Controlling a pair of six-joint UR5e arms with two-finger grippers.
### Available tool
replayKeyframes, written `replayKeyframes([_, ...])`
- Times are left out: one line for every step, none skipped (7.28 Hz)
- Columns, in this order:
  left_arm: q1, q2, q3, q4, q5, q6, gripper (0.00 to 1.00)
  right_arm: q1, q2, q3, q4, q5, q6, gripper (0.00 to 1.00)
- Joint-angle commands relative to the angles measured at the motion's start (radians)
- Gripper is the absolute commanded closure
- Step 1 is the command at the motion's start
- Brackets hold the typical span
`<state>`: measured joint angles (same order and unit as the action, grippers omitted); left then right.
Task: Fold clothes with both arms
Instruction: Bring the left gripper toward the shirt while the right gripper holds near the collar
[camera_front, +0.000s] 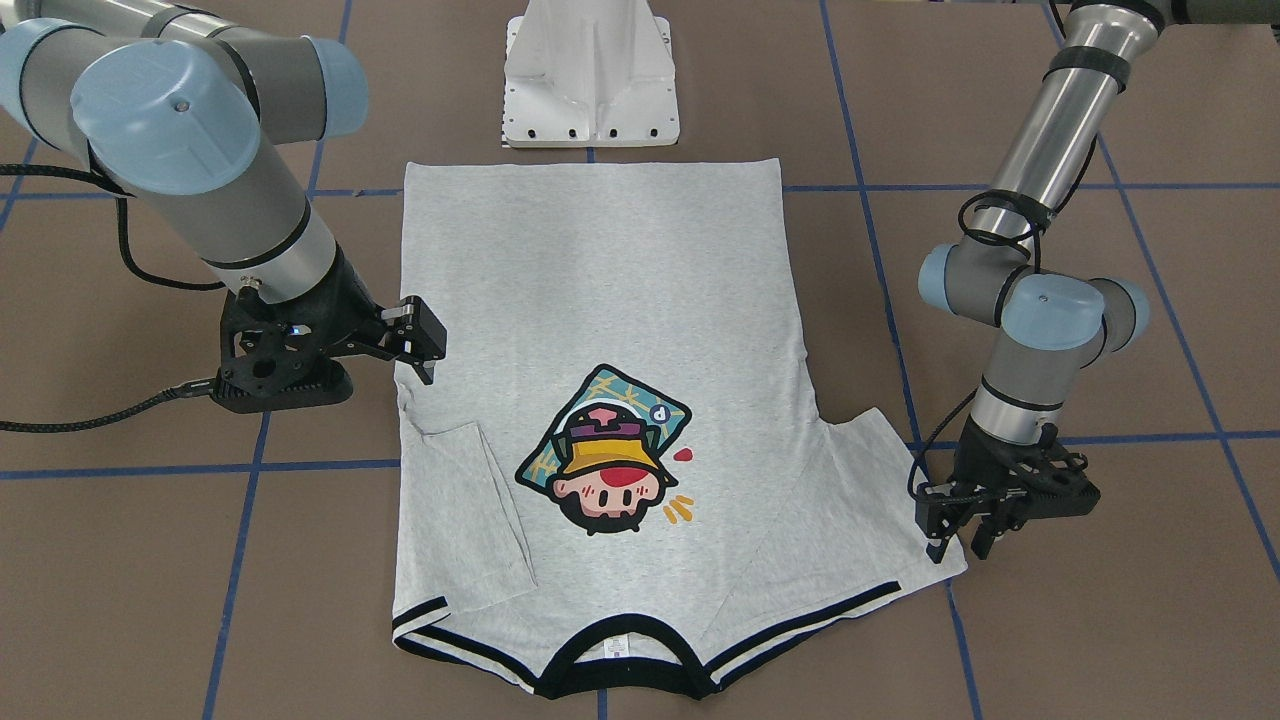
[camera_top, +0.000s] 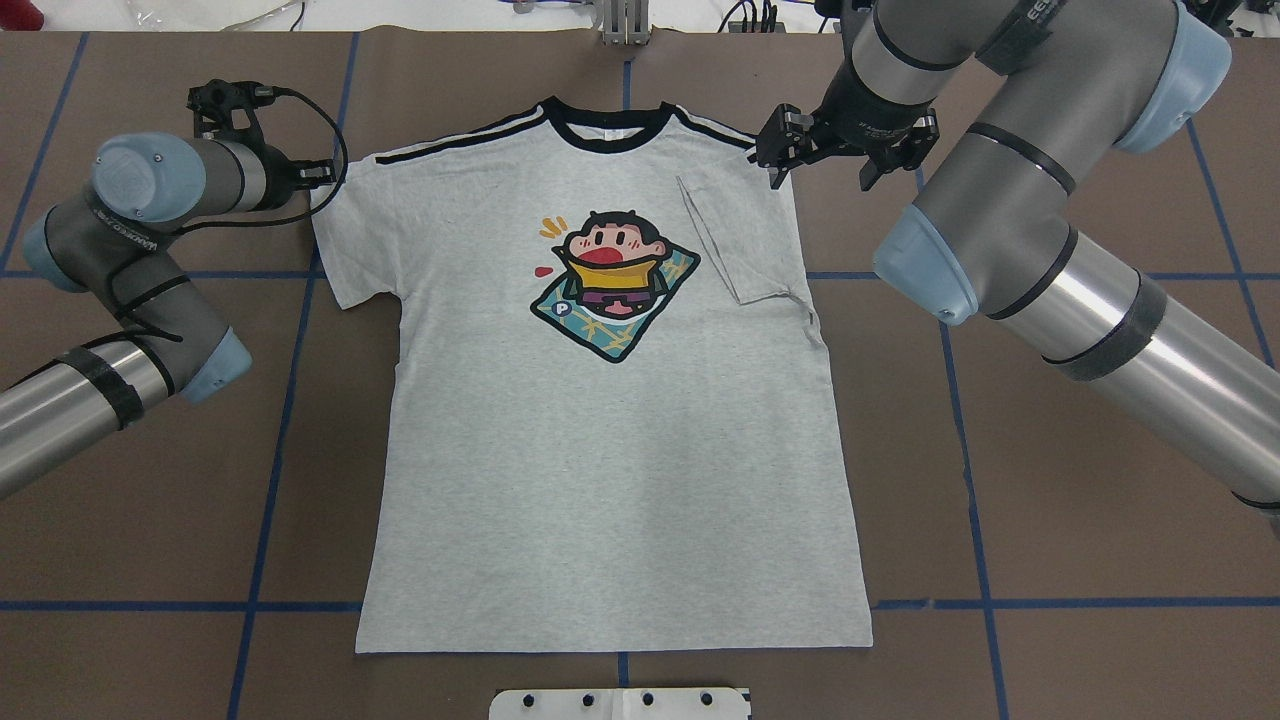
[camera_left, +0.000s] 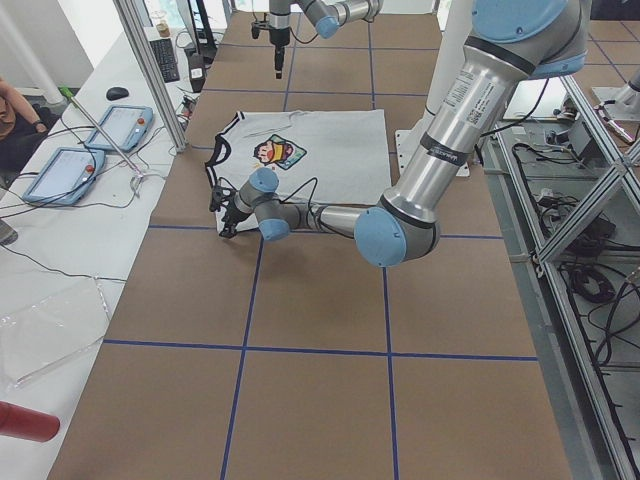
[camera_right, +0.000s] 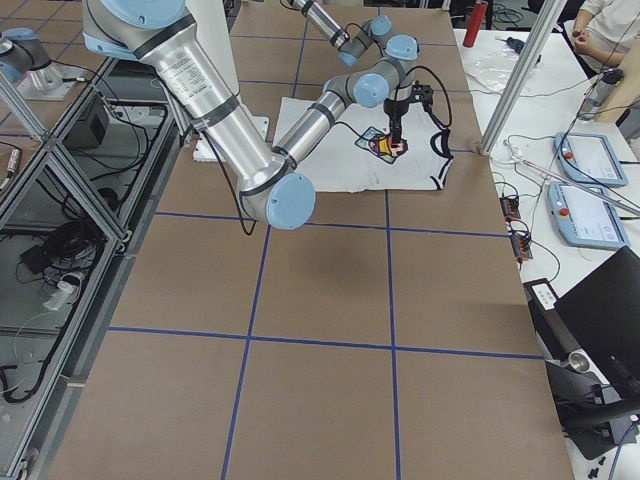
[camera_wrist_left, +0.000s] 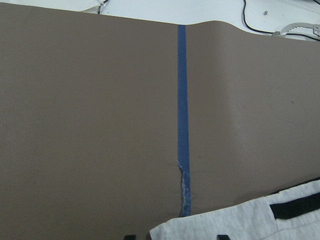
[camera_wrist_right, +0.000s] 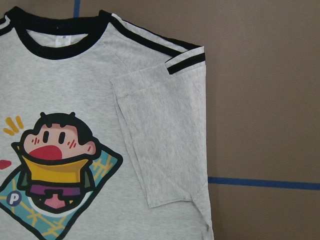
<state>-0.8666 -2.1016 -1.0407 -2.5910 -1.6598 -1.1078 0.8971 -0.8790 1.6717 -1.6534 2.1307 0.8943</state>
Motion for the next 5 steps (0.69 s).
replayKeyframes([0.000, 0.000, 0.002, 0.000, 0.000, 0.002, 0.43, 0.006, 0.000, -0.001, 0.003, 0.000, -0.003, 0.00])
replayKeyframes([0.000, 0.000, 0.001, 0.000, -0.001, 0.002, 0.45, 0.008, 0.000, -0.004, 0.003, 0.000, -0.002, 0.00])
replayKeyframes([0.000, 0.000, 0.002, 0.000, -0.002, 0.002, 0.46, 0.008, 0.000, -0.006, 0.003, 0.000, -0.002, 0.00])
replayKeyframes([0.001, 0.000, 0.002, 0.000, -0.002, 0.002, 0.47, 0.009, 0.000, -0.006, 0.004, 0.001, -0.002, 0.00])
replayKeyframes([0.001, 0.000, 0.002, 0.000, -0.002, 0.002, 0.47, 0.009, 0.000, -0.006, 0.004, 0.002, -0.002, 0.00])
